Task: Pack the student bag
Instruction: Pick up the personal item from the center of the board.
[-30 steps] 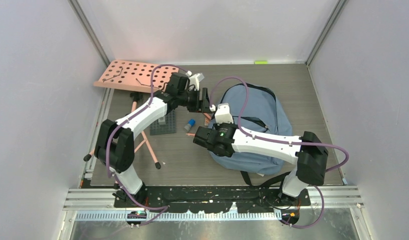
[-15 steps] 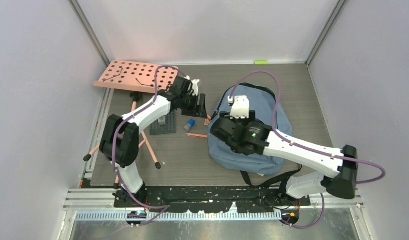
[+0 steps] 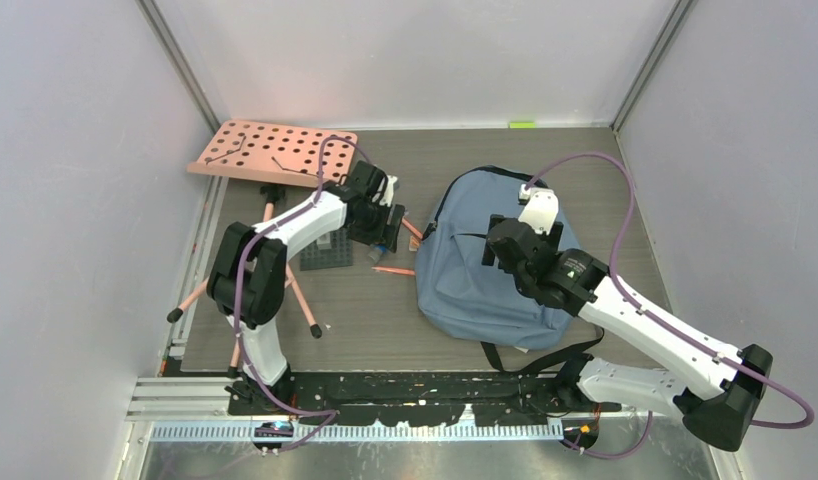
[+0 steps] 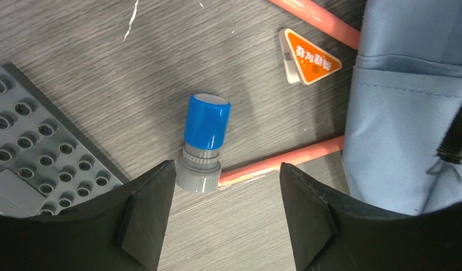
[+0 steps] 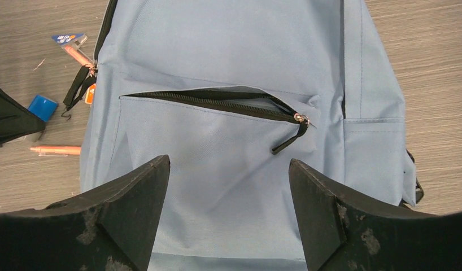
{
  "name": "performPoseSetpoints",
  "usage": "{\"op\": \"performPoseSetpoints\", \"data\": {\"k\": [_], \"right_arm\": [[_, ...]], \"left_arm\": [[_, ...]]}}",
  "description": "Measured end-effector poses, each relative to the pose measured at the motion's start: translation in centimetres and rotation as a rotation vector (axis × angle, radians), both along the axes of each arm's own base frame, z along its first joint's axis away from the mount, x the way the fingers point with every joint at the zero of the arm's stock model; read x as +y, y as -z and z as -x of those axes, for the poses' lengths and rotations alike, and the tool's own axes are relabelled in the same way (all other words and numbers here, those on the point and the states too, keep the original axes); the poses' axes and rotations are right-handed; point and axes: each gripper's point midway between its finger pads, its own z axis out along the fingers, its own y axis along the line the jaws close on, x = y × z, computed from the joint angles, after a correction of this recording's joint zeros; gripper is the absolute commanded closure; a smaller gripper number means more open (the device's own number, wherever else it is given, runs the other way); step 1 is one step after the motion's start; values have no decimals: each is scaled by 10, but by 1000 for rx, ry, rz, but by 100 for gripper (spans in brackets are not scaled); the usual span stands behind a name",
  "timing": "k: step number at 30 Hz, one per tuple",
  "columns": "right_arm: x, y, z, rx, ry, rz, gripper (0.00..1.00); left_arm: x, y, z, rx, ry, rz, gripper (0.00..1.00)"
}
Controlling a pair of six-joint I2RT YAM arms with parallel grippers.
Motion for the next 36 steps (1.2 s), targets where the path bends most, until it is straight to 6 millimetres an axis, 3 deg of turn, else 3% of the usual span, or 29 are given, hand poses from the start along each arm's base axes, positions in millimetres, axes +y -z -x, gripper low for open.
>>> {"op": "performPoseSetpoints", "data": {"k": [12, 20, 27, 29, 31, 36], "right_arm": [[7, 8, 2, 28, -40, -24, 17], [10, 12, 3, 39, -52, -31, 17], [13, 10, 6, 45, -73, -49, 14], [15, 8, 8, 46, -88, -62, 13], [18, 4, 10, 50, -110, -77, 12], [39, -18, 14, 55, -210, -159, 11]], "left_arm": [[16, 33, 6, 62, 24, -113, 50], [20, 36, 6, 61, 36, -134, 86], [21, 32, 4, 38, 49, -143, 89], [22, 21, 6, 0, 60, -136, 89], [23, -1, 9, -65, 68, -112, 86], [0, -112, 30, -361, 180, 104, 80]]}}
